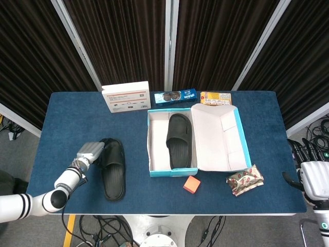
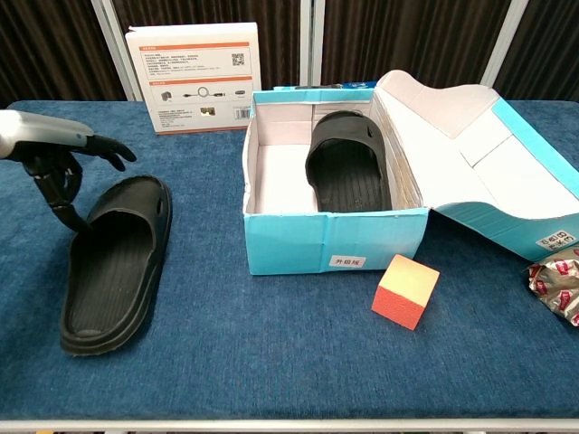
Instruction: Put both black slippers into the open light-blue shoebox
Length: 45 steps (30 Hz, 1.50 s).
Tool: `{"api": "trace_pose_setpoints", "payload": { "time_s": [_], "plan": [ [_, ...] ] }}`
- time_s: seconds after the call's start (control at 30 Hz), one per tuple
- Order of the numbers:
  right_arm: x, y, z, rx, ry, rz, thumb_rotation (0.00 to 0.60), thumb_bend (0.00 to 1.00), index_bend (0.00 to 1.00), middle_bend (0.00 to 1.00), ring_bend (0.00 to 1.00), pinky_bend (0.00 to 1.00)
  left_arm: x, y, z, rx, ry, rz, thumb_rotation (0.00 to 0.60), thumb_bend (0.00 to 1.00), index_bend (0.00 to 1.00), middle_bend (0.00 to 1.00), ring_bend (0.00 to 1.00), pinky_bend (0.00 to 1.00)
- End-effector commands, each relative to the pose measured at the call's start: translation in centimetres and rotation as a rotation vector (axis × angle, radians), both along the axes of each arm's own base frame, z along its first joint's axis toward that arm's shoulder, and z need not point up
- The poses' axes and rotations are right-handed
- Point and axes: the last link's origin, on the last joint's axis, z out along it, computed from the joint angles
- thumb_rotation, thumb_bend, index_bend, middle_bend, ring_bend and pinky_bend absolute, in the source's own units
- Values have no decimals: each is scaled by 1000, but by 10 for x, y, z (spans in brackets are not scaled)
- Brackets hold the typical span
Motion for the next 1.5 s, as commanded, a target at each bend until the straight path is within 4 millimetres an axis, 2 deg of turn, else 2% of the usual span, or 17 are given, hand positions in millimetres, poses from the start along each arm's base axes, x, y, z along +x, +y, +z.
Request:
{"api": "trace_pose_setpoints", "payload": {
  "time_s": [0.03,0.3,0.77,0.93,1.1,1.23,1.3,1.5],
  "plan": [
    [-1,0,0,0,-1,-4,600,134,50,146,0,120,5,-2,-4,-16,-2,5,600,0,18,77,570,532],
    [-5,-2,0,7,-7,-9,600,134,50,146,0,120,17,1,-12,0,17,24,600,0,19,78,586,557],
    [-8,-2,0,7,-11,-17,600,134,50,146,0,122,33,8,-31,-19,211,22,600,0,53,101,632,626],
    [-9,-2,0,11,-12,-18,600,134,50,146,0,122,38,13,-40,0,250,32,600,0,163,223,695,668],
    [-10,-2,1,7,-13,-21,600,135,50,146,0,122,38,20,-47,9,274,39,600,0,355,445,775,729],
    [-11,-1,2,2,-12,-26,600,134,50,146,0,124,35,27,-45,77,267,26,600,0,512,607,830,793],
    [-11,-1,2,3,-13,-27,600,134,50,146,0,124,34,27,-41,108,252,13,600,0,556,648,845,805],
    [-9,-1,2,2,-11,-21,600,135,50,146,0,124,25,27,-14,186,179,-6,600,0,581,671,855,823]
  ]
}}
